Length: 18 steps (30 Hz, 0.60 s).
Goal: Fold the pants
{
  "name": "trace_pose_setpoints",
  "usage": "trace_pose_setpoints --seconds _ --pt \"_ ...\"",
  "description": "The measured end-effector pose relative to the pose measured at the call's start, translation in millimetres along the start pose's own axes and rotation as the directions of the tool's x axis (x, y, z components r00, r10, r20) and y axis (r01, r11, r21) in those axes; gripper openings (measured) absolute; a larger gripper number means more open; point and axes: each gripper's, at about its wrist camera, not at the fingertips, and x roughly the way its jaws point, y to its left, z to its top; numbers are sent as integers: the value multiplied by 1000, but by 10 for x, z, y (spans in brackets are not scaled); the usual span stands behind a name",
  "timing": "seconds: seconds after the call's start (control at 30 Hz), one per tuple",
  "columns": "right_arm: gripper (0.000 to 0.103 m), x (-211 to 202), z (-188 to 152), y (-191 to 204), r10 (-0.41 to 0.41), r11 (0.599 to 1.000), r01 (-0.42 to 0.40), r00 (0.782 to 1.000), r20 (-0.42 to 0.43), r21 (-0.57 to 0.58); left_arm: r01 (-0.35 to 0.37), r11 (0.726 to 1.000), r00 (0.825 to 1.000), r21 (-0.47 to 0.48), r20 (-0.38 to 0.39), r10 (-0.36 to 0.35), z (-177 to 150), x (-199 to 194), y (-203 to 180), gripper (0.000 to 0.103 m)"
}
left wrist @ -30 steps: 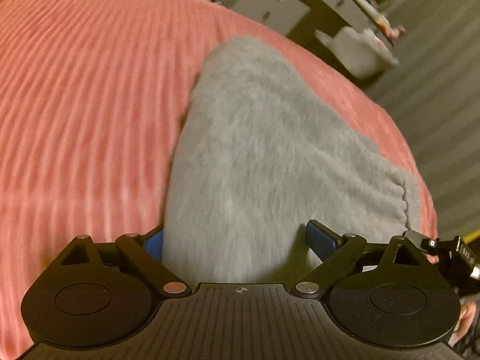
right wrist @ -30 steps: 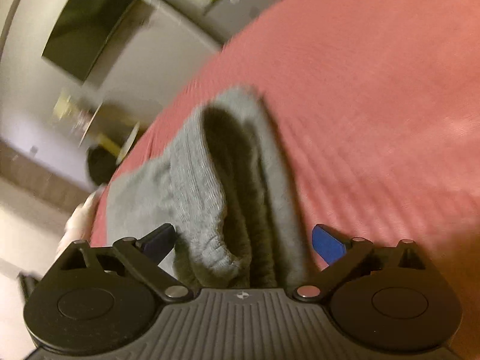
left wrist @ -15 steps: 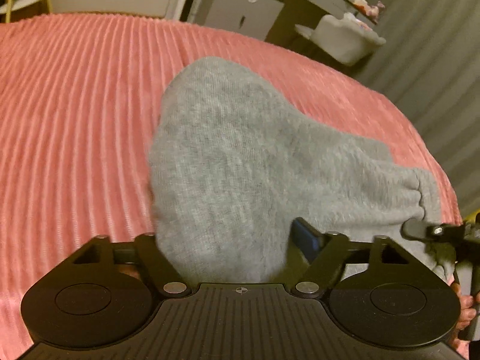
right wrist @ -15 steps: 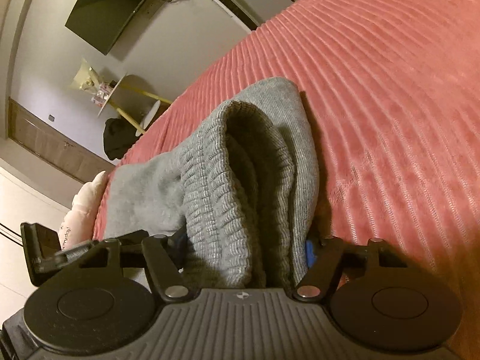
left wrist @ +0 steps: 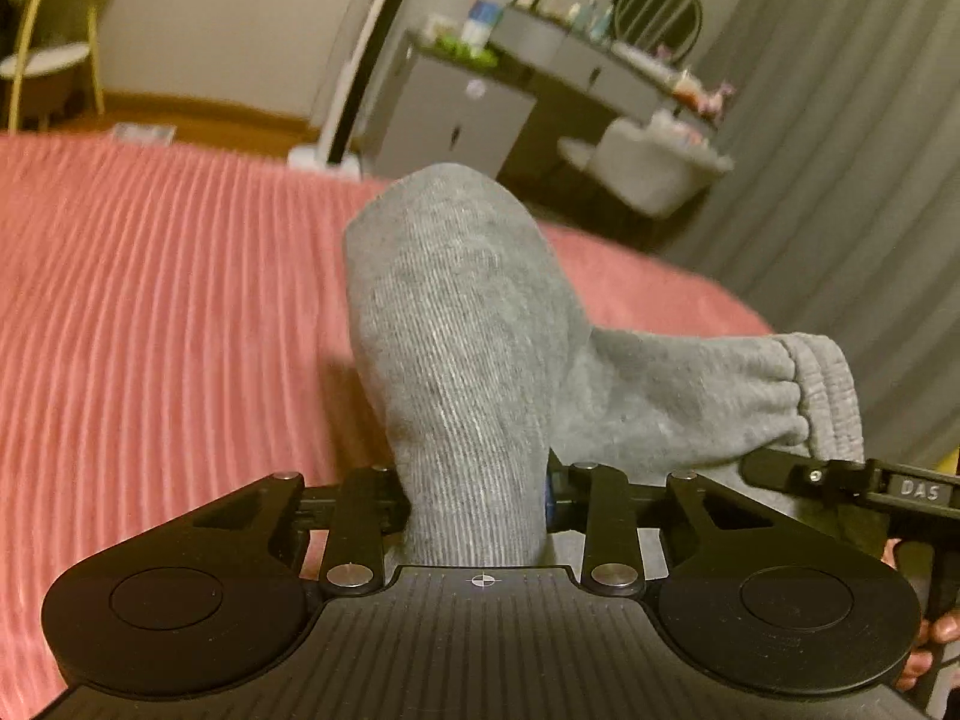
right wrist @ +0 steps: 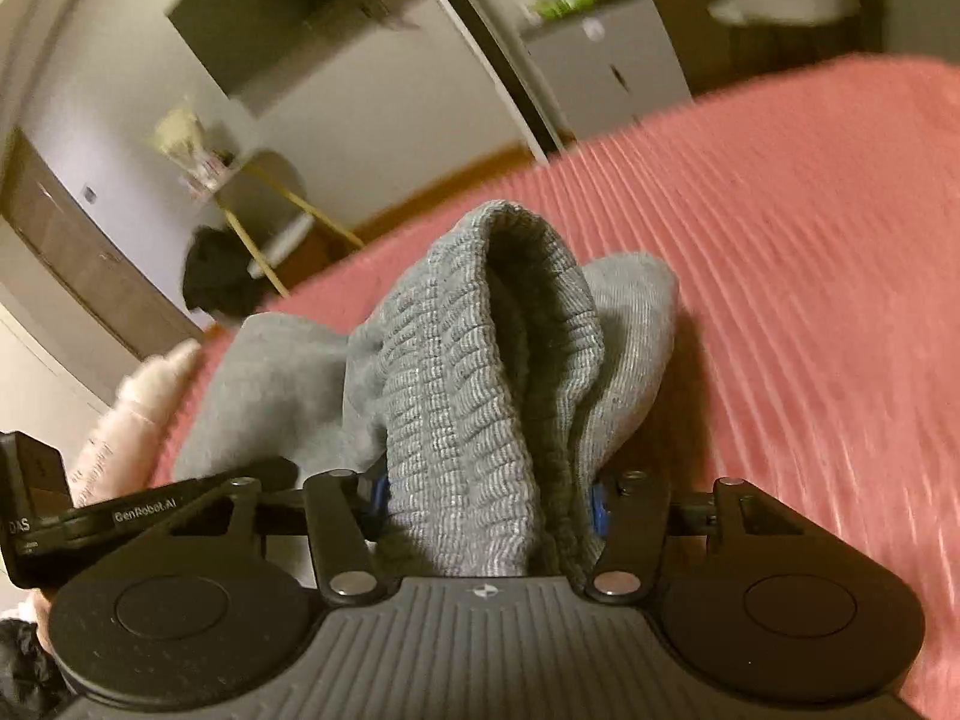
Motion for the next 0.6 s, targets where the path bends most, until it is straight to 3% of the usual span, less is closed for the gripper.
trace_pose_setpoints --seconds 0.07,0.13,0.17,0.2,0.27,0.33,0.4,0.5,0.6 --pt "57 -3 116 35 -16 999 18 999 42 -33 -16 1000 999 1 28 16 114 5 -13 35" --pt "58 57 236 -19 -14 1000 15 998 60 -27 -56 998 998 -33 38 57 172 55 39 43" --pt "62 93 272 -74 -9 1000 10 998 61 -4 -86 995 995 -58 35 88 177 95 91 50" --pt "73 136 299 -144 -11 1000 10 998 64 24 -121 990 992 -74 15 122 164 138 138 57" --pt "87 216 316 -274 -78 993 72 995 63 90 -181 981 983 -67 -38 179 61 194 229 58" --pt "89 236 238 -378 -91 990 87 995 39 110 -205 979 978 -20 -52 204 -111 167 275 65" --pt "95 260 59 -528 -95 986 97 995 -23 135 -152 988 984 -22 -99 149 -302 106 337 81" --pt "96 310 -236 -739 -48 972 69 994 -97 226 -93 990 988 -103 -136 79 -561 6 408 83" --pt "97 159 -495 -841 26 937 -8 999 -47 349 -64 975 995 -214 -94 45 -819 -195 521 87"
